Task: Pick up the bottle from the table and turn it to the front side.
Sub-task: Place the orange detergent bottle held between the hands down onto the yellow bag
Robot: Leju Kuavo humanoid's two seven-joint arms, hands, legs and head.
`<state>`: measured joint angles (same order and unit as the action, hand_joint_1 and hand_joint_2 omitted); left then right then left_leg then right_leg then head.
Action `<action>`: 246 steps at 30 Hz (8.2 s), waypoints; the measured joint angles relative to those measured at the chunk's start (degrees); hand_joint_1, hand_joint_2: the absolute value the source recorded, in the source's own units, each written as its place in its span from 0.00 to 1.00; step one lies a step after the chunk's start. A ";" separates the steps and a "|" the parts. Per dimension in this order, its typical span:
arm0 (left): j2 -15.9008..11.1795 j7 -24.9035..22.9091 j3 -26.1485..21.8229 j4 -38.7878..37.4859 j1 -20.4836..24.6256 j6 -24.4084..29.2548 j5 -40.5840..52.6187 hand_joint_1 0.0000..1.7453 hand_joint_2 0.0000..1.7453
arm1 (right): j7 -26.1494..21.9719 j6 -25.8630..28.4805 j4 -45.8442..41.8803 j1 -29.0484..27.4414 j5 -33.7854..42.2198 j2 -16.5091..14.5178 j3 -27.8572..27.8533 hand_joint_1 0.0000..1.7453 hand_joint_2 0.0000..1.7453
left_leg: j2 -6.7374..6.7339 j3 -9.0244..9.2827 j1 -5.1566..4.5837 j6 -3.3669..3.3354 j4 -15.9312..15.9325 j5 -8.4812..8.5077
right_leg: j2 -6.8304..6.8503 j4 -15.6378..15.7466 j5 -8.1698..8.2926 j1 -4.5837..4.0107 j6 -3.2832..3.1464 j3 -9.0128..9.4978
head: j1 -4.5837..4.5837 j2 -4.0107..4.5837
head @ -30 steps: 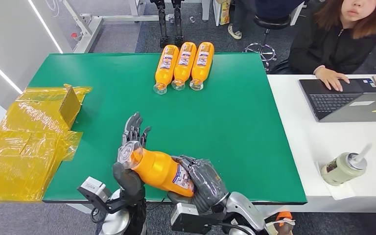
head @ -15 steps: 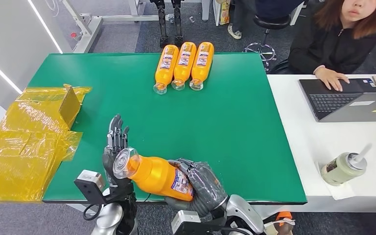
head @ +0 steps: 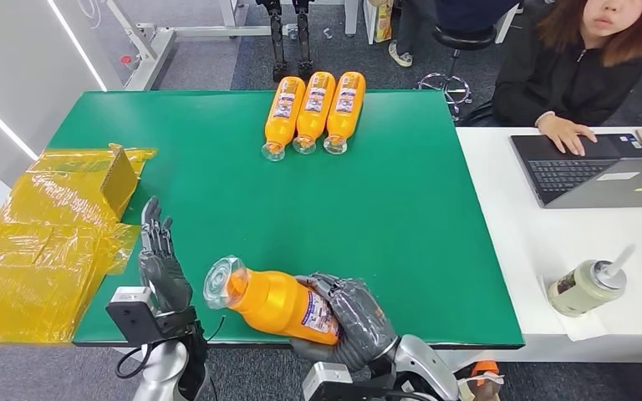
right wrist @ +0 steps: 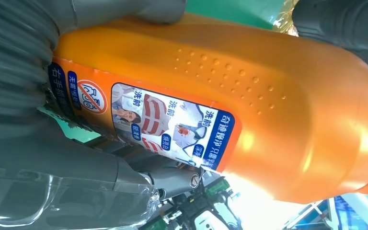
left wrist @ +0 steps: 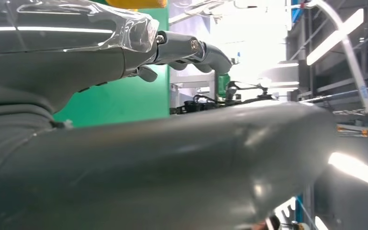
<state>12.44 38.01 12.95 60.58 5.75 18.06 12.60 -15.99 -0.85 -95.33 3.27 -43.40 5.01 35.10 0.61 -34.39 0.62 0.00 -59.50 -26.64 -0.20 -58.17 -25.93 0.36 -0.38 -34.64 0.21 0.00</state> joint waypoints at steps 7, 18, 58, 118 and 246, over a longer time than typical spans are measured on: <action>-0.66 2.02 -3.17 -0.63 0.45 -0.07 -0.57 0.00 0.00 | -1.20 0.43 0.44 0.47 1.93 1.44 -0.02 0.97 1.00 | 0.00 0.00 0.00 0.00 0.00 0.00 | 0.00 0.00 0.00 0.00 0.00 0.00 | -0.01 0.00; -1.16 2.14 -4.75 -0.89 0.40 -0.17 -0.05 0.00 1.00 | -2.63 0.97 1.67 1.02 3.33 2.70 0.00 0.99 1.00 | 0.00 -0.01 0.00 0.00 0.00 0.00 | 0.00 0.00 0.00 0.00 0.00 0.00 | -0.01 0.00; -3.16 -1.00 -0.16 14.73 -10.57 -11.22 0.94 0.00 1.00 | -7.34 10.11 0.62 -4.79 5.91 8.85 -11.52 0.99 1.00 | 0.00 -0.01 -0.02 -0.06 -0.01 -0.08 | 0.00 0.06 -0.06 0.02 0.08 0.00 | -0.01 0.00; -1.16 -1.45 12.40 11.35 -6.47 -19.46 -8.69 0.00 1.00 | -13.70 8.98 32.00 16.02 15.24 -10.35 5.64 1.00 1.00 | -0.08 0.00 0.00 0.00 0.04 0.04 | -0.02 -0.04 0.00 0.00 -0.01 0.00 | 0.00 0.00; -17.76 -22.58 -4.76 -33.02 19.05 21.73 75.60 0.00 1.00 | -19.77 24.97 22.78 8.06 27.13 -7.51 8.77 0.00 1.00 | -0.37 0.07 0.01 0.11 0.06 0.11 | -0.31 -0.10 0.08 -0.01 -0.11 -0.11 | 0.01 0.00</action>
<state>-5.32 15.43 8.19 27.56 24.79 39.79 88.20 -35.77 24.11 -72.55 11.33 -16.27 -2.50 43.87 0.24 -34.32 0.63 0.11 -59.45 -26.53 -0.51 -58.27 -25.85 0.35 -0.50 -34.74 0.22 0.00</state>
